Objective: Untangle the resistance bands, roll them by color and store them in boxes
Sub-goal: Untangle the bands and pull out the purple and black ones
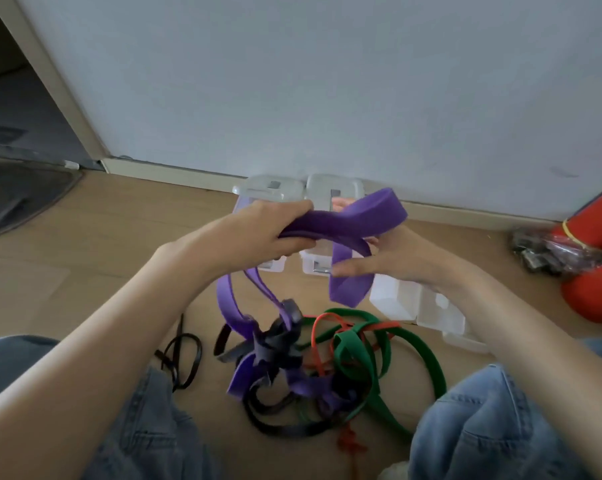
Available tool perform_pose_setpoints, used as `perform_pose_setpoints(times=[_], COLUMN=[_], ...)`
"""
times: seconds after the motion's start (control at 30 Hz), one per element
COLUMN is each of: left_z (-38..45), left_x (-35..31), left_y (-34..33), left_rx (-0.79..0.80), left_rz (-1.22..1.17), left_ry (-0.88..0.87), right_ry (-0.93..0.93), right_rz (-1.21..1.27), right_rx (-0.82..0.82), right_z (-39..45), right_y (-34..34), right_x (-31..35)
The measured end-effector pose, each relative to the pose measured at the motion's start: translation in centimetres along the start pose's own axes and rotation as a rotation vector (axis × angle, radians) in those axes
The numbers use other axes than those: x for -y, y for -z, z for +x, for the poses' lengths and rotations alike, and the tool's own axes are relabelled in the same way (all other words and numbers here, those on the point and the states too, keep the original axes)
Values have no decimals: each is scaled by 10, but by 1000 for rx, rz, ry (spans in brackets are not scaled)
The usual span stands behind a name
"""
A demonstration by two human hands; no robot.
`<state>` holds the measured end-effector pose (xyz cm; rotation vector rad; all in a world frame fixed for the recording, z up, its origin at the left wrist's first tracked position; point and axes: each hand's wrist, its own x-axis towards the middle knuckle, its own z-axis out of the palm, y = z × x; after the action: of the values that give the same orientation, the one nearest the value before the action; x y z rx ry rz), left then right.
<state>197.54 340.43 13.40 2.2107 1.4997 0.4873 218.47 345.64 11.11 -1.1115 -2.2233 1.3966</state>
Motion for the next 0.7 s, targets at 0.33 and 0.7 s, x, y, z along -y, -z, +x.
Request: perform_pose_setpoints(times=[0.33,0.7], left_z=[0,2], left_x=[7,17], left_y=[-23,-81], left_rx=[94,14], left_rz=[215,-529], left_ry=[50,303], right_ry=[-13,92], right_rz=[-194,-4], right_rx=[76,-259], right_z=[3,3], right_y=[-19,-17], right_x=[0,21])
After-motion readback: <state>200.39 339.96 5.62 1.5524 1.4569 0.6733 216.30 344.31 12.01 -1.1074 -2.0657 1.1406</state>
